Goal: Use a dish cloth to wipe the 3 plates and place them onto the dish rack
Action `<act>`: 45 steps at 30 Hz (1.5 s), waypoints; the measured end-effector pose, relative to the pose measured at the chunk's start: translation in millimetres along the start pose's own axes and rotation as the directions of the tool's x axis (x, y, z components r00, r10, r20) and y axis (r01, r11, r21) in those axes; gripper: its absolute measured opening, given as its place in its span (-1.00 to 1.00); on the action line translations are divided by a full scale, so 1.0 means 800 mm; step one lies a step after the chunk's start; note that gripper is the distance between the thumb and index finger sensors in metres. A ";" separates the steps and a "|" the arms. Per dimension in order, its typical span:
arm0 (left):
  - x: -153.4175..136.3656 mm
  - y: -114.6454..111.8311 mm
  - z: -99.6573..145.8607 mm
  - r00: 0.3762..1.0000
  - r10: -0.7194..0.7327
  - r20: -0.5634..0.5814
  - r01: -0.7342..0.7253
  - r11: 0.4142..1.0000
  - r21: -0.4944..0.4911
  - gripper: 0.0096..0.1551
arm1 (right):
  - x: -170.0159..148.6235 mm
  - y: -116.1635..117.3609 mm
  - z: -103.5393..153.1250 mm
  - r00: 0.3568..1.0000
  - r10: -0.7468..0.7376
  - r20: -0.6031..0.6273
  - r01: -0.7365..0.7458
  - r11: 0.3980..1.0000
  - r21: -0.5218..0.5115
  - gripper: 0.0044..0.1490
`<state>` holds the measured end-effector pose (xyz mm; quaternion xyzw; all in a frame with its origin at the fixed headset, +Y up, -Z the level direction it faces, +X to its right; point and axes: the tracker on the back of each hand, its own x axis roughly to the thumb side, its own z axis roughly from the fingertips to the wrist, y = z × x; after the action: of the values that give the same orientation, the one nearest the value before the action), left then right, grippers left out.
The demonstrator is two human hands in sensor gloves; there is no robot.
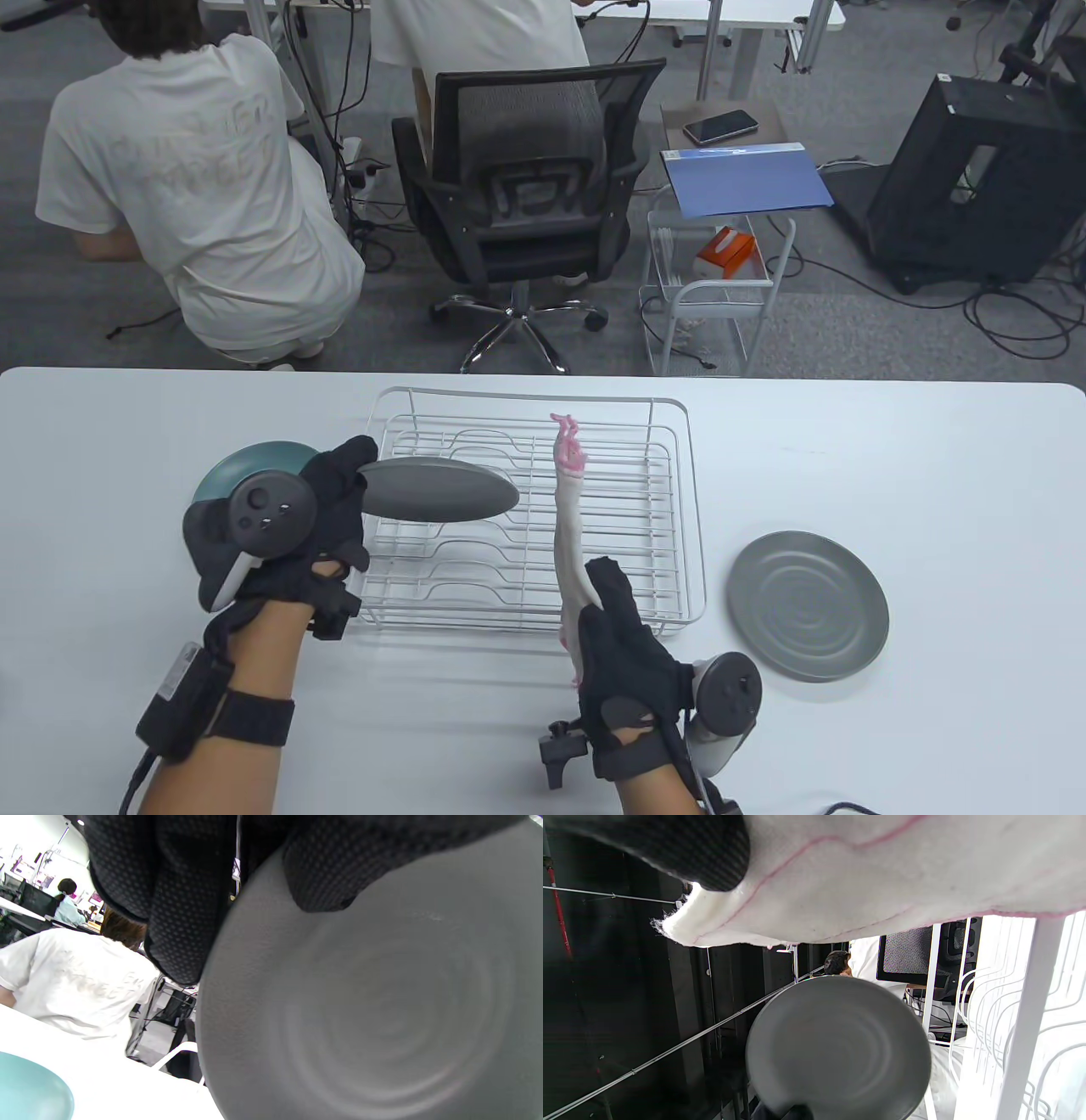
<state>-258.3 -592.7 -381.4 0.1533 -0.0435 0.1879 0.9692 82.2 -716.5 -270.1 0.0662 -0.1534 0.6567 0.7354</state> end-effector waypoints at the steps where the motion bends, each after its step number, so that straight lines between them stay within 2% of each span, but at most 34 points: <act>1: 0.003 -0.008 -0.008 1.000 -0.028 -0.011 0.028 1.000 -0.010 -0.50 | 0.000 -0.001 0.000 1.000 -0.001 -0.002 0.001 1.000 0.000 -0.32; 7: 0.010 -0.046 -0.043 0.990 -0.116 -0.081 0.107 0.988 -0.109 -0.50 | -0.001 -0.005 -0.002 1.000 -0.023 -0.018 0.023 1.000 -0.018 -0.32; 12: 0.015 -0.065 -0.061 0.982 -0.173 -0.077 0.159 0.974 -0.160 -0.49 | -0.003 -0.006 -0.003 0.999 -0.028 -0.034 0.028 0.999 -0.015 -0.32; 17: 0.017 -0.084 -0.073 0.969 -0.231 -0.084 0.202 0.944 -0.260 -0.48 | -0.005 -0.006 -0.003 0.999 -0.030 -0.043 0.030 0.999 -0.012 -0.32; 19: 0.018 -0.093 -0.077 0.970 -0.228 -0.086 0.192 0.932 -0.307 -0.48 | -0.005 -0.005 -0.003 0.998 -0.032 -0.046 0.032 0.999 -0.007 -0.32; 24: 0.020 -0.108 -0.083 0.965 -0.243 -0.097 0.196 0.917 -0.347 -0.48 | -0.005 -0.004 -0.003 0.998 -0.030 -0.051 0.031 0.999 0.008 -0.32; 32: 0.010 -0.131 -0.087 0.973 -0.170 -0.159 0.085 0.894 -0.440 -0.44 | -0.006 -0.004 -0.003 0.998 -0.029 -0.062 0.030 0.999 0.015 -0.32; 36: -0.005 -0.122 -0.084 0.987 -0.035 -0.159 -0.038 0.902 -0.430 -0.30 | -0.006 -0.005 -0.003 0.998 -0.028 -0.062 0.029 0.999 0.014 -0.32; 38: -0.017 -0.106 -0.082 0.995 0.024 -0.099 -0.065 0.895 -0.442 -0.25 | -0.006 -0.005 -0.003 0.997 -0.032 -0.063 0.033 0.999 0.014 -0.32; 39: -0.022 -0.098 -0.081 0.996 0.002 -0.089 -0.041 0.900 -0.434 -0.24 | -0.006 -0.005 -0.003 0.998 -0.032 -0.063 0.033 0.999 0.015 -0.32; 41: -0.039 -0.076 -0.077 0.990 -0.106 -0.092 0.068 0.933 -0.353 -0.25 | -0.007 -0.003 -0.002 0.997 -0.033 -0.065 0.034 0.999 0.020 -0.32; 42: -0.053 -0.064 -0.076 0.981 -0.160 -0.109 0.119 0.943 -0.310 -0.26 | -0.007 -0.002 -0.002 0.997 -0.034 -0.067 0.035 0.999 0.024 -0.32; 43: -0.072 -0.052 -0.074 0.965 -0.198 -0.173 0.145 0.950 -0.278 -0.26 | -0.006 -0.001 -0.002 0.997 -0.034 -0.069 0.037 0.999 0.029 -0.32; 45: -0.106 -0.039 -0.069 0.927 -0.214 -0.307 0.131 0.954 -0.269 -0.26 | -0.005 0.002 -0.001 0.996 -0.036 -0.076 0.039 0.998 0.041 -0.32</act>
<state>-323.3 -632.8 -454.9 0.0022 0.1117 0.1175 0.9868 80.6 -720.3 -272.1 0.0601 -0.1103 0.6479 0.7513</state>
